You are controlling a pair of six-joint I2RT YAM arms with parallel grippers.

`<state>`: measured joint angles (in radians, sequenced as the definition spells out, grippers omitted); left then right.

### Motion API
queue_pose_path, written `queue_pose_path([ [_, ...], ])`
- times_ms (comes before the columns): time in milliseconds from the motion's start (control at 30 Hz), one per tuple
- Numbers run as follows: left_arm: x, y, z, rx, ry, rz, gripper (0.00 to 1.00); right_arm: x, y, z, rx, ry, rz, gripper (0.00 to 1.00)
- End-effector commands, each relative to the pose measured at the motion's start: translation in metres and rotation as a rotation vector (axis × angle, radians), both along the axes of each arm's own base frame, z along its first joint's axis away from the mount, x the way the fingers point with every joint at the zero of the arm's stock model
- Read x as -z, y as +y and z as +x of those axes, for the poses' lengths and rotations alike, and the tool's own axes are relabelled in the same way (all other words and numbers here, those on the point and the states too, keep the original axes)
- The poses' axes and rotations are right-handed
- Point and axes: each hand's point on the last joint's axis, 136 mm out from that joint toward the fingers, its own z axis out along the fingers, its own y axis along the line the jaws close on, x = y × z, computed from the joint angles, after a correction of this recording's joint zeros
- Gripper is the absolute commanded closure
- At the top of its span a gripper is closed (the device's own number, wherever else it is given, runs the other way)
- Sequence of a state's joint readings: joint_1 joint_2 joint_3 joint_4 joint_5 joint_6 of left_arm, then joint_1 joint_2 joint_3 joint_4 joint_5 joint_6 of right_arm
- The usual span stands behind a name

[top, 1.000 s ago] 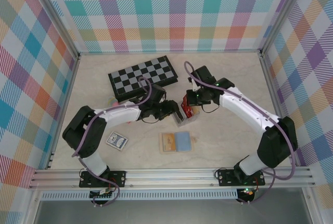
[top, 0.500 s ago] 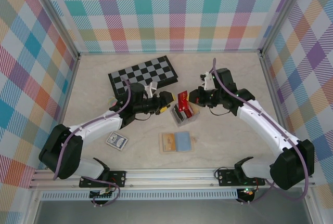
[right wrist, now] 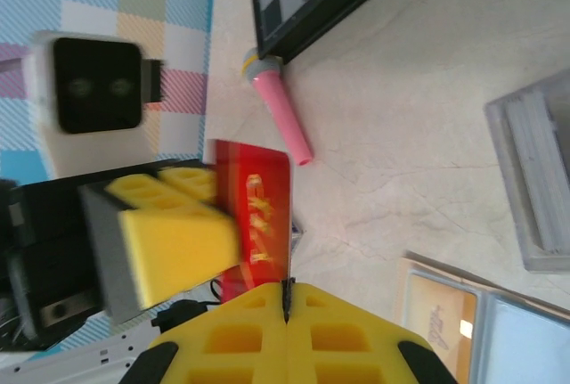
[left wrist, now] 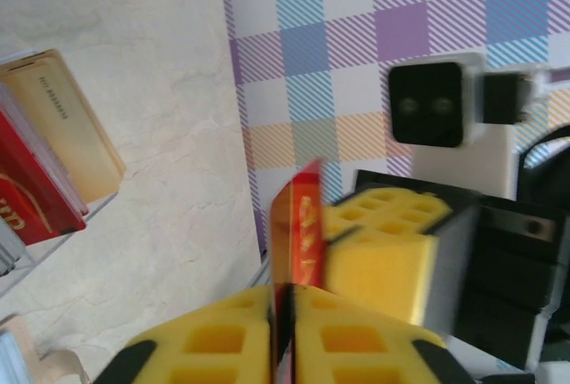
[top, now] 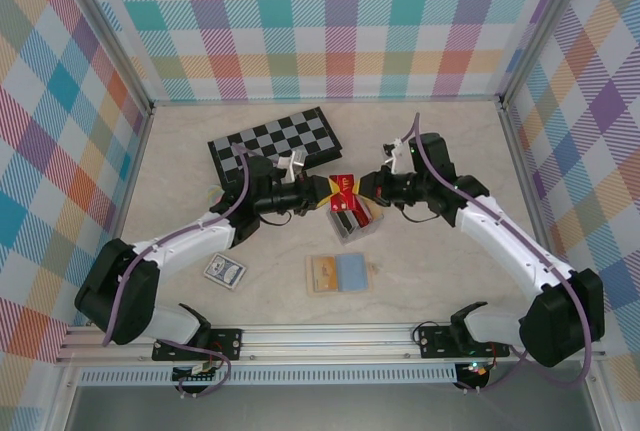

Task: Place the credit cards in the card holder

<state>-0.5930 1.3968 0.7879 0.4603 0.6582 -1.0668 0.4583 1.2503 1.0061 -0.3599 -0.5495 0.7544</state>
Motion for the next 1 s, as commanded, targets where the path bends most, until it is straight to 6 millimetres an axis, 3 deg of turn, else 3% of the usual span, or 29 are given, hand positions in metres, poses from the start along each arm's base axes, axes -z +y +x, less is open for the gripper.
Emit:
queue_pose_path([
  [0, -0.011, 0.005, -0.006, 0.003, -0.047, -0.003, 0.95, 0.002, -0.001, -0.001, 0.015, 0.007, 0.010, 1.00],
  [167, 0.005, 0.012, -0.008, -0.024, 0.007, 0.058, 1.00, 0.025, -0.010, -0.006, 0.042, 0.047, -0.050, 0.93],
  [300, 0.045, 0.029, -0.015, -0.080, 0.101, 0.210, 1.00, 0.066, -0.039, -0.021, 0.085, 0.095, -0.254, 0.72],
  [400, 0.076, 0.039, -0.029, -0.091, 0.131, 0.321, 1.00, 0.107, -0.057, -0.041, 0.066, 0.168, -0.406, 0.65],
  [467, 0.092, 0.039, -0.040, -0.089, 0.151, 0.341, 1.00, 0.125, -0.058, -0.054, 0.035, 0.206, -0.442, 0.57],
  [633, 0.120, 0.038, -0.065, -0.084, 0.161, 0.395, 1.00, 0.155, -0.061, -0.074, -0.013, 0.229, -0.563, 0.42],
  [800, 0.146, 0.037, -0.082, -0.087, 0.185, 0.431, 1.00, 0.174, -0.056, -0.083, -0.071, 0.250, -0.637, 0.40],
  [967, 0.149, 0.032, -0.083, -0.090, 0.169, 0.431, 1.00, 0.192, -0.053, -0.085, -0.088, 0.266, -0.698, 0.40],
])
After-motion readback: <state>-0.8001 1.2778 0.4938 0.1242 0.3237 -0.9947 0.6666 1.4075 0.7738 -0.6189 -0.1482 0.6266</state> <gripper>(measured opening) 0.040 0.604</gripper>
